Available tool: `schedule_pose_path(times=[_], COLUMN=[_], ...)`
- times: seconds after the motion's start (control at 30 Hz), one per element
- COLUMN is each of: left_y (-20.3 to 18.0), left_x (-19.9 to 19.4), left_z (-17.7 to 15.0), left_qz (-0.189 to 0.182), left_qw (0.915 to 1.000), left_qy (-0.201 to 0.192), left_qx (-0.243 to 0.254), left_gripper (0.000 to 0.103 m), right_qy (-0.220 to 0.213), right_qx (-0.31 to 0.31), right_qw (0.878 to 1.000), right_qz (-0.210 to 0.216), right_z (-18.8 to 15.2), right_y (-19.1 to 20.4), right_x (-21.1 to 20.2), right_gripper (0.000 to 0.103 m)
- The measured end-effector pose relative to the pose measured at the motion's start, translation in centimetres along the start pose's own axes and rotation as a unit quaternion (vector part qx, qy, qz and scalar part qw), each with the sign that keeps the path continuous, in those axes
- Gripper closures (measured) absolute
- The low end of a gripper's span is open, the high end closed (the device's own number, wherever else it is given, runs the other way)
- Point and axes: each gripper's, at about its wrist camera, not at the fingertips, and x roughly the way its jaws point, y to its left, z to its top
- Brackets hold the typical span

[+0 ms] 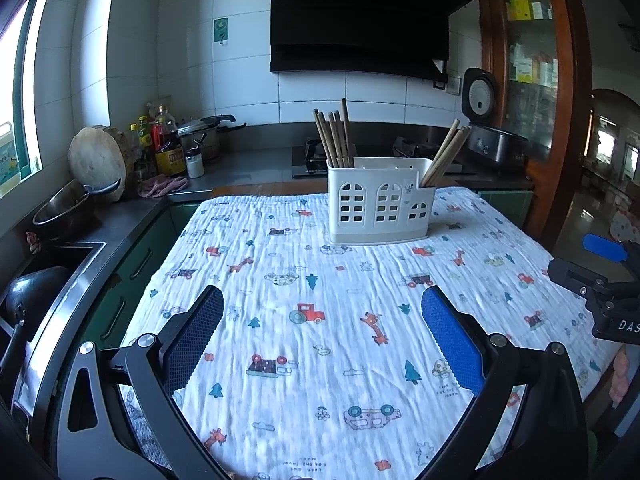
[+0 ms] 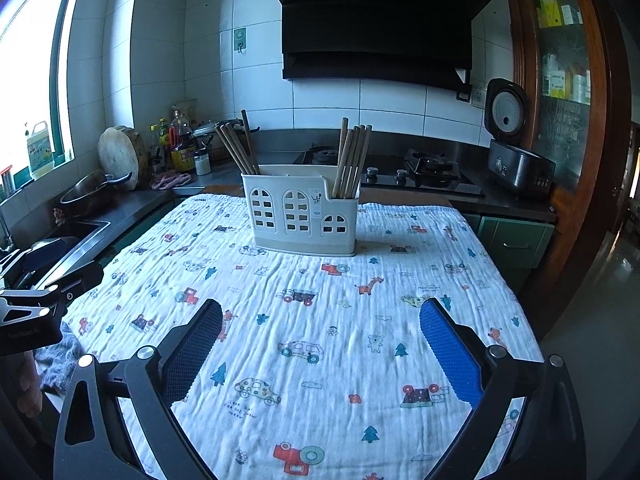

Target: Organize utensils

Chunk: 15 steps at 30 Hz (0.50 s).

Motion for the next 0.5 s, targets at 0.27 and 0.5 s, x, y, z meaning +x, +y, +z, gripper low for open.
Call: schedule_pose_path(times=[0.27, 0.5], left_y=[-0.15, -0.21], left_x=[0.12, 0.13], left_z=[-0.03, -0.32], left_qz=[-0.003, -0.005], left_qw=[1.0, 1.0], left_qy=[0.002, 0.004], left_qx=[0.003, 0.004], left_gripper=[0.005, 0.005], right_qy=[0.0, 0.001], right_qx=[0.0, 0.0], right_qw=[1.0, 1.0], right_qz=[-0.001, -0.002], right_z=[-0.13, -0.12], right_y=[0.11, 0.2], right_x=[-0.08, -0.1], right_gripper=[0.007, 0.007])
